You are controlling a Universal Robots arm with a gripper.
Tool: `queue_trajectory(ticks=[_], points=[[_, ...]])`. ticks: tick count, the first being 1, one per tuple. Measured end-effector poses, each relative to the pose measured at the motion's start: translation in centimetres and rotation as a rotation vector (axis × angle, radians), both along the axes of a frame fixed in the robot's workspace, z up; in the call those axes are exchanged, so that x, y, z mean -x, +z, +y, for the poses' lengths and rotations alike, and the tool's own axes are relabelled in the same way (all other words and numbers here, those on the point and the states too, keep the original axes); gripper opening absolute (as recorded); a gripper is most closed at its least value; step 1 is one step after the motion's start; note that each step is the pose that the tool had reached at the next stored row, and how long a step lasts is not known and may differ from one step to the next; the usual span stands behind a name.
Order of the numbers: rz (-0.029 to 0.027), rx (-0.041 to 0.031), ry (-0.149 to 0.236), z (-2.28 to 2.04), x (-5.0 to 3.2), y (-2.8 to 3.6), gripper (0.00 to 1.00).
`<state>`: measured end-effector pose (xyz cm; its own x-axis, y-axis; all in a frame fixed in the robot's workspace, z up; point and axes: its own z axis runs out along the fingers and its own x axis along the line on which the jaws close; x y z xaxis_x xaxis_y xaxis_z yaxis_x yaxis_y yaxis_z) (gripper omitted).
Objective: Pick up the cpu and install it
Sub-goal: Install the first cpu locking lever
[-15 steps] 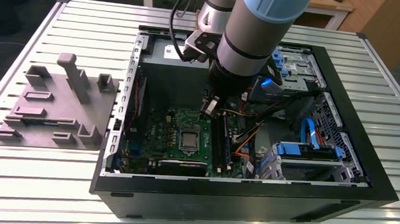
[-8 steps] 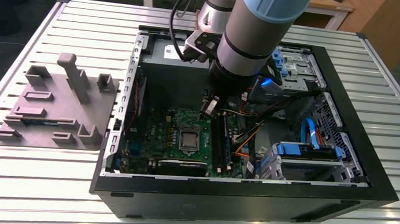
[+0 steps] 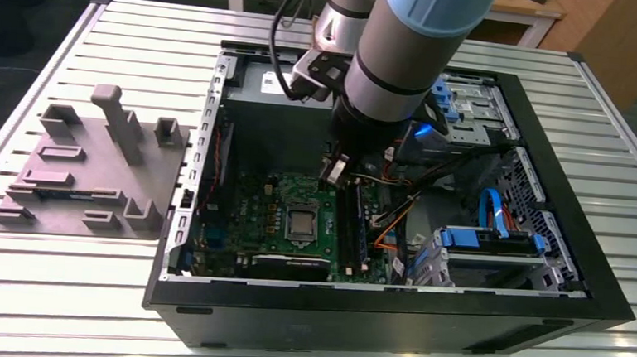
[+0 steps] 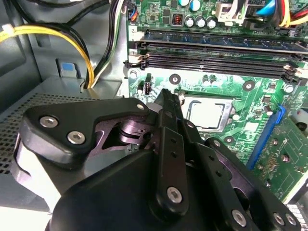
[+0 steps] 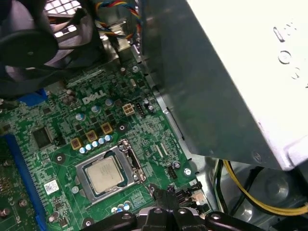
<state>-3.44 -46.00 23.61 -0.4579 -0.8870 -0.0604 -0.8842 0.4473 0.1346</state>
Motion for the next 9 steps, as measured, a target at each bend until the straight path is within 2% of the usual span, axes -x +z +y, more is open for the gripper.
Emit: queue_trajectory(ticks=[9], points=[[0.0001,0.0008,0.012,-1.43,0.04,0.01,0.11]])
